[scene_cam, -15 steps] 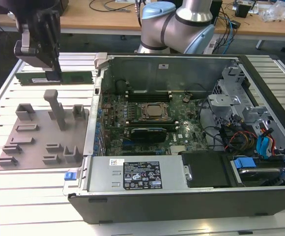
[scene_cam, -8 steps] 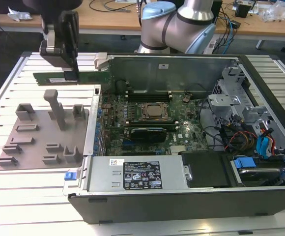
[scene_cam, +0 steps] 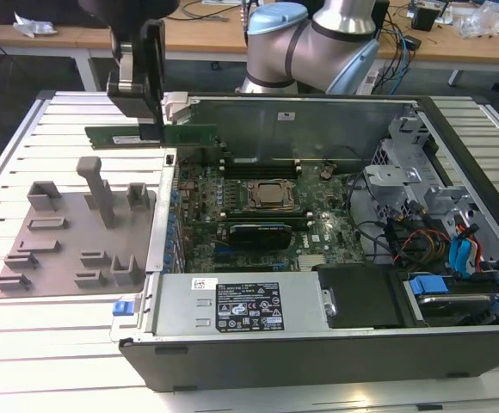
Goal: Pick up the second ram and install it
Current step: 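Pick up the second ram and move it above second insertion slot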
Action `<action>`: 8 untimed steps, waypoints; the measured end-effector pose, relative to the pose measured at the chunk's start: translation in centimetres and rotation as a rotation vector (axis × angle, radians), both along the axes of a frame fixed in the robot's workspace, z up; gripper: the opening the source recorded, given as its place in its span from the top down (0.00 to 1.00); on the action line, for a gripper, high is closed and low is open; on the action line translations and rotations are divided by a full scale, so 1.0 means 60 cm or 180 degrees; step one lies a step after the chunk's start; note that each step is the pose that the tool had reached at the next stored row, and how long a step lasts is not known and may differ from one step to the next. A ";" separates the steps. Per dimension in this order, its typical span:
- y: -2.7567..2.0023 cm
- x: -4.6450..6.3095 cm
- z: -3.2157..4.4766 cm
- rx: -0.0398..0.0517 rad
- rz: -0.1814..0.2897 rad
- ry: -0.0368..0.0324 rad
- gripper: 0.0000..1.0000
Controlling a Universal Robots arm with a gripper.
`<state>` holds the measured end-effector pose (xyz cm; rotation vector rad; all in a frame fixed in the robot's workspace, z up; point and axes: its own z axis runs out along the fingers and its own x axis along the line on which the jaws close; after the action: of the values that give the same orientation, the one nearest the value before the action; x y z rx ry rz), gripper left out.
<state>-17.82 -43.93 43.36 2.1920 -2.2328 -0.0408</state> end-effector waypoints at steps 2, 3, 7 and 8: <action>0.0002 0.007 0.000 0.0000 0.0000 0.0002 0.87; 0.0004 0.013 0.000 0.0000 0.0000 0.0003 0.87; 0.0019 0.040 0.000 0.0000 0.0000 0.0009 0.87; 0.0026 0.044 -0.002 0.0000 0.0000 0.0014 0.87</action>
<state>-15.15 -43.78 43.21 2.1899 -2.2306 -0.0456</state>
